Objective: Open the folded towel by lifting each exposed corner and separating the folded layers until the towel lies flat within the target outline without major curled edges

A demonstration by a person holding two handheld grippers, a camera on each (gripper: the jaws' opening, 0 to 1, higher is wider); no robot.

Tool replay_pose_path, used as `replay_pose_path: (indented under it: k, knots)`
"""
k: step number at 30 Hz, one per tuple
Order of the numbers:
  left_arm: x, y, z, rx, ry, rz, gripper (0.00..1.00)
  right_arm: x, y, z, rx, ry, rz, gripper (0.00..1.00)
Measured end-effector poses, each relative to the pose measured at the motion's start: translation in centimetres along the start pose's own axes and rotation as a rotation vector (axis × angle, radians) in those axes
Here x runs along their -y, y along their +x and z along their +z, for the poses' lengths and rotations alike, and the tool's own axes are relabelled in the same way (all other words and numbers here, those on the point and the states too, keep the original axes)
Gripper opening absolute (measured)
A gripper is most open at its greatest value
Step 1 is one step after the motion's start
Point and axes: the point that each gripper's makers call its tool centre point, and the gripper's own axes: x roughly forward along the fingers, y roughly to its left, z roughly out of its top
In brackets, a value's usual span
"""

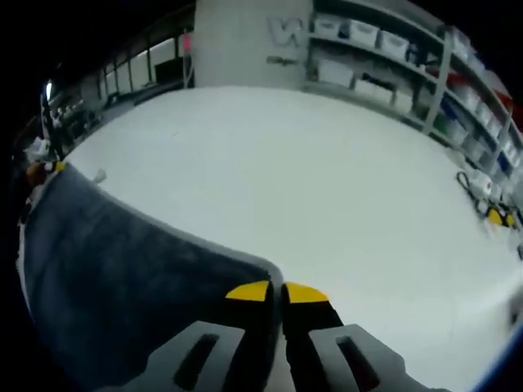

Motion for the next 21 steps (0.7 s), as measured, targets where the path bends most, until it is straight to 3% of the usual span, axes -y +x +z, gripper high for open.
replay_pose_path:
  k: [8, 21]
  knots:
    - [-1.8, 0.9, 1.6, 0.003, 0.032, 0.025, 0.00, -0.2, 1.3, 1.4, 0.022, -0.012, -0.016, 0.00]
    - [-2.8, 2.0, 2.5, 0.008, 0.065, 0.038, 0.00, 0.6, 2.7, 2.9, 0.016, -0.030, -0.039, 0.00]
